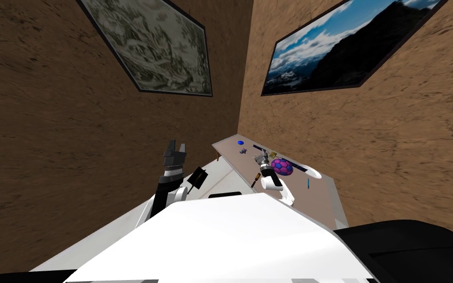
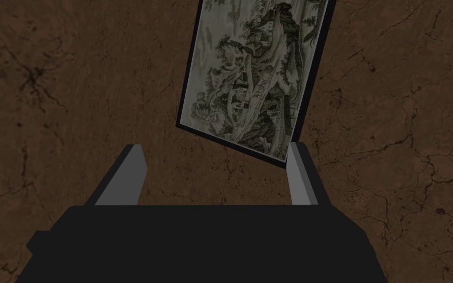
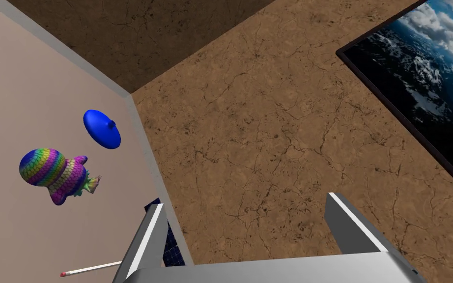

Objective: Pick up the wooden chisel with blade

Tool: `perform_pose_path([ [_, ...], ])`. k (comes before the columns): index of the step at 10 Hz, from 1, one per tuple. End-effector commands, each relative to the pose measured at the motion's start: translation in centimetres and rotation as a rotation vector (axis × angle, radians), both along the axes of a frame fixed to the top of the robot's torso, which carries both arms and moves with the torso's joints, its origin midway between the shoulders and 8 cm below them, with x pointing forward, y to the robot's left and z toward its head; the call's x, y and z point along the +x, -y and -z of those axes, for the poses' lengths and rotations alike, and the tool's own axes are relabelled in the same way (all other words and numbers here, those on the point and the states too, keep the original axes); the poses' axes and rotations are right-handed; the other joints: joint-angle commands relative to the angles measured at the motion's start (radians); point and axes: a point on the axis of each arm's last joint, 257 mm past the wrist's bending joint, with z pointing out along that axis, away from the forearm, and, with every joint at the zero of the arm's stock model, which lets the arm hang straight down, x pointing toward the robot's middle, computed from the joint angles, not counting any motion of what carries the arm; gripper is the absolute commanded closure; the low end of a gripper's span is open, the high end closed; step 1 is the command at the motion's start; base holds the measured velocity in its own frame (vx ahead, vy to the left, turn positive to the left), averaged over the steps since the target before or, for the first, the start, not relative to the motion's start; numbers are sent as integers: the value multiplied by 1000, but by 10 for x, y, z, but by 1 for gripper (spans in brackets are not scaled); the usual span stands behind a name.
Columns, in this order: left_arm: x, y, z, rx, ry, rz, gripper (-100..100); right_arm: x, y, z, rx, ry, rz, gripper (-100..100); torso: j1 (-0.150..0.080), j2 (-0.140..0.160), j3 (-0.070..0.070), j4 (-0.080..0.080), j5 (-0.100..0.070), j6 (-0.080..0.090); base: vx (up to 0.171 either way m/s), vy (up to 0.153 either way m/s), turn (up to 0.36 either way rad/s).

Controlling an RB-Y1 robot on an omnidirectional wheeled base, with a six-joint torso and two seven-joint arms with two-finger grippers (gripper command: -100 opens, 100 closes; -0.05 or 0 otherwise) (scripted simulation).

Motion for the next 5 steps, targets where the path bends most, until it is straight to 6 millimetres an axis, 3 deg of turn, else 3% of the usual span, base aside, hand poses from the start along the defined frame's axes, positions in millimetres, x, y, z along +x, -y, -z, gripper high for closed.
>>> perform_pose_path([
  [1,0,0,0,0,0,0,0,-1,9,7,45,-25,10,-100,0,0,0,0,0,0,16,6,25],
  [2,0,0,0,0,0,0,0,0,23,28,101,-73,34,-100,0,0,0,0,0,0,18,6,39],
  [3,0,0,0,0,0,0,0,0,24,29,117,-73,34,-100,0,0,0,0,0,0,13,5,26],
  [4,0,0,0,0,0,0,0,0,38,50,172,-122,62,-100,0,0,0,0,0,0,14,5,52],
  [5,0,0,0,0,0,0,0,0,38,51,191,-120,62,-100,0,0,0,0,0,0,14,3,23],
])
